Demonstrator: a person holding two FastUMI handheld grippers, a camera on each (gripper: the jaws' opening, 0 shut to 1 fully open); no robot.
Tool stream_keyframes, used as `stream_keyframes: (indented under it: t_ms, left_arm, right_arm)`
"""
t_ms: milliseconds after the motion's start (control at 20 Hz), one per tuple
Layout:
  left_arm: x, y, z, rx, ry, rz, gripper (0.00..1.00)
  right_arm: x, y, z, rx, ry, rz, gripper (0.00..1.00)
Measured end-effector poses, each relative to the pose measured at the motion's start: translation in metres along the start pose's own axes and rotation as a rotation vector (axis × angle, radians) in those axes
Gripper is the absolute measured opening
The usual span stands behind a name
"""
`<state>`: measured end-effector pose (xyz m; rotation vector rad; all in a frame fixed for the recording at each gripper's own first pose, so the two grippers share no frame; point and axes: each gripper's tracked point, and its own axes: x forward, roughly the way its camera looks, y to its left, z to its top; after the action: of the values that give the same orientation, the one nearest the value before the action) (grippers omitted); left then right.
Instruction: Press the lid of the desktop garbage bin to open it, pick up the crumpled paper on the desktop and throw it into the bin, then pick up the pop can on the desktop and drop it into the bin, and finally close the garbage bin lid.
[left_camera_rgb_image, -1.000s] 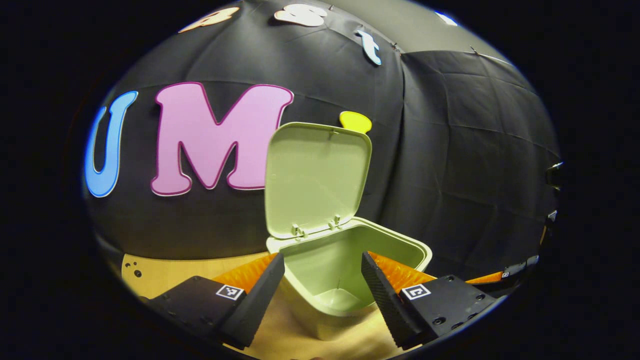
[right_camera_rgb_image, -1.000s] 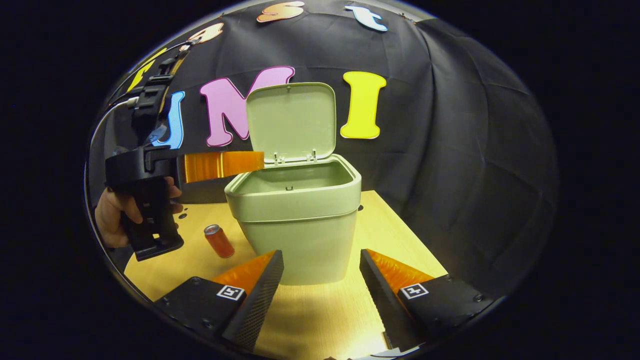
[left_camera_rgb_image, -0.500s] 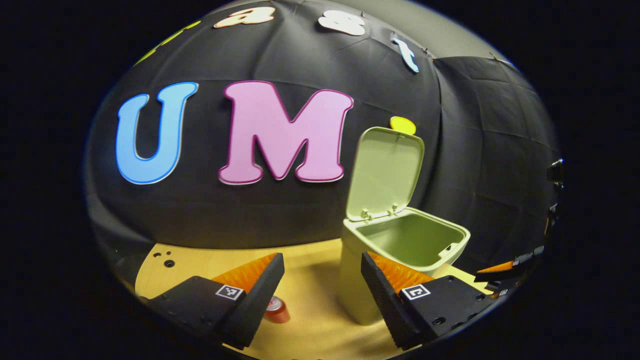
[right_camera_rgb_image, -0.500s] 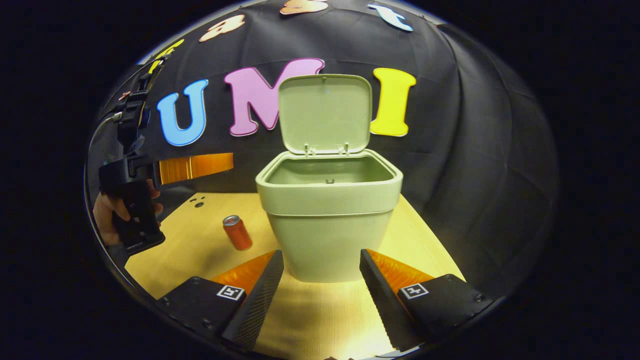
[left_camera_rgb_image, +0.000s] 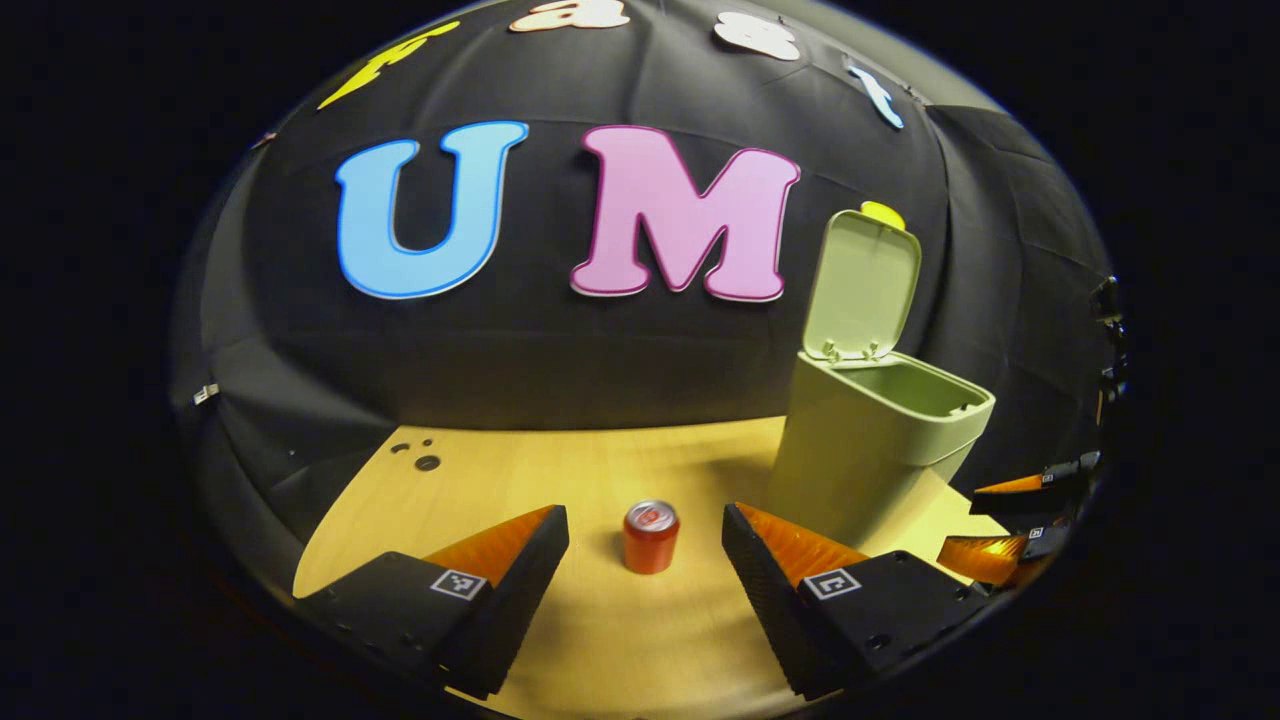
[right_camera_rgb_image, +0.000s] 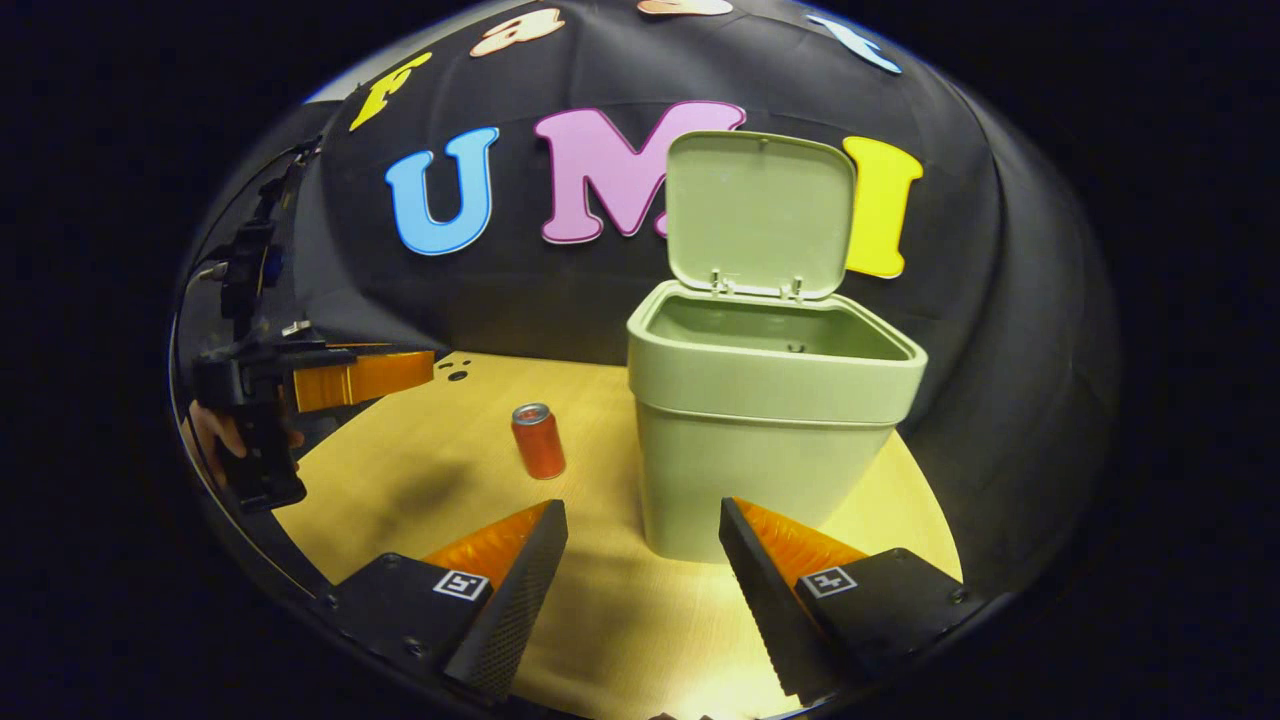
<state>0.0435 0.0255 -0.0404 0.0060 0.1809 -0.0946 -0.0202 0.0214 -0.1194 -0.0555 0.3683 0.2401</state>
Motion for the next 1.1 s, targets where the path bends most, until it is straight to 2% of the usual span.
stream_keyframes:
  t_ms: [250, 550, 800, 1100]
  left_arm:
    - [-0.017, 0.048, -0.035, -0.026, 0.049, 0.113, 0.99]
    - [-0.052, 0.081, -0.061, -0.073, 0.091, 0.219, 0.99]
    - [-0.070, 0.098, -0.075, -0.099, 0.121, 0.283, 0.99]
    - [-0.087, 0.116, -0.092, -0.138, 0.152, 0.358, 0.99]
  right_arm:
    - [0.029, 0.042, -0.009, -0.062, 0.025, 0.088, 0.97]
    - [0.080, 0.089, -0.009, -0.080, 0.036, 0.178, 0.98]
    - [0.128, 0.113, -0.013, -0.091, 0.058, 0.209, 0.98]
    - [0.178, 0.129, -0.035, -0.060, 0.120, 0.207, 0.98]
